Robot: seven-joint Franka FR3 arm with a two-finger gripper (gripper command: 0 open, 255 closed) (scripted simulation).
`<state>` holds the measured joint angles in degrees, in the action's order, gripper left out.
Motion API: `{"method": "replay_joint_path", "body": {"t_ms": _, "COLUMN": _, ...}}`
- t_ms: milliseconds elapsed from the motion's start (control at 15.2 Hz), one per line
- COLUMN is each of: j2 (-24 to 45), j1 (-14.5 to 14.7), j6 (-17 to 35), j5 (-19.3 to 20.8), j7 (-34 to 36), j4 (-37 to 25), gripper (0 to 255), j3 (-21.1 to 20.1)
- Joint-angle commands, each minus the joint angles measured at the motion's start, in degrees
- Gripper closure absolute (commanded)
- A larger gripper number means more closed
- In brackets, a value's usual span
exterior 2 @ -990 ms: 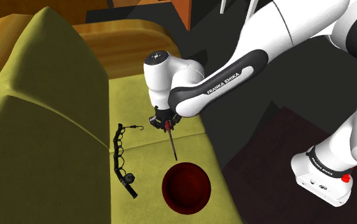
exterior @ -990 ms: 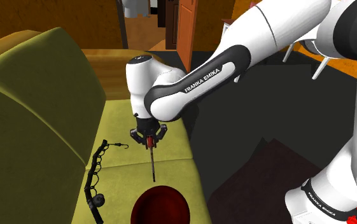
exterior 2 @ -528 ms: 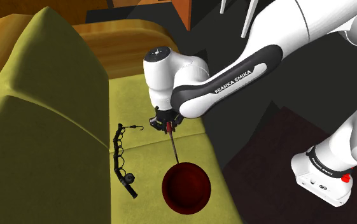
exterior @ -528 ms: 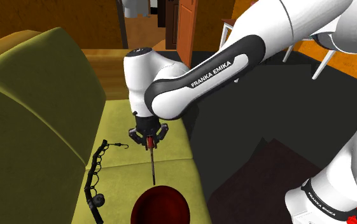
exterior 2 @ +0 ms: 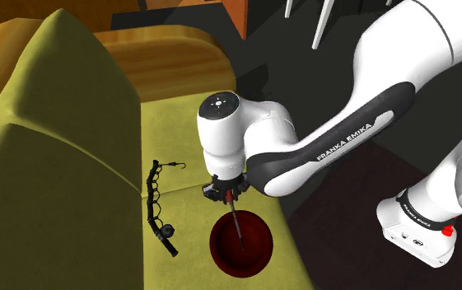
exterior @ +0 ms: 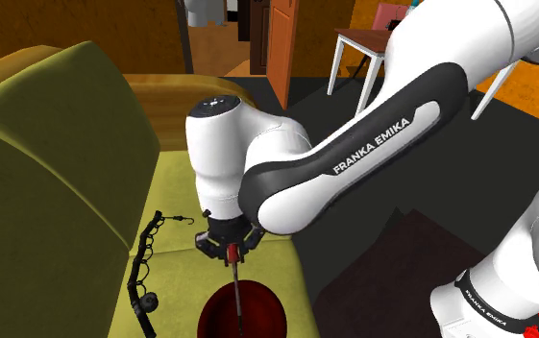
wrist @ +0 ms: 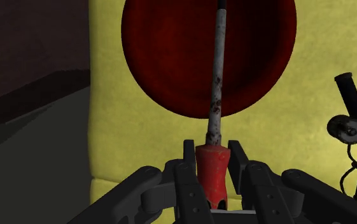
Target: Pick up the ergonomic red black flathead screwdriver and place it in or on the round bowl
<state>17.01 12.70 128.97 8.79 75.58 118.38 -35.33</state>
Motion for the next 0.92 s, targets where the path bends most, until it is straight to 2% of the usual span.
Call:
{"method": "replay_joint_path", "body": {"t_ms": 0, "j2": -1.7, "j1": 1.0, "j6": 0.6, "j5": -1.0, "j7": 1.8, "j4": 2.1, "gripper": 255, "j3": -1.2}}
{"method": "replay_joint_path", "body": {"t_ms": 264, "j2": -4.2, "j1": 3.5, "j6": 1.8, "j5": -2.6, "j7": 6.0, "j4": 5.2, "gripper": 255, "j3": -3.6}}
{"method": "replay_joint_path", "body": {"t_ms": 858, "j2": 1.4, "j1": 5.4, "j6": 7.5, "j5": 2.3, "j7": 9.1, "j4": 6.5, "gripper": 255, "j3": -1.3}}
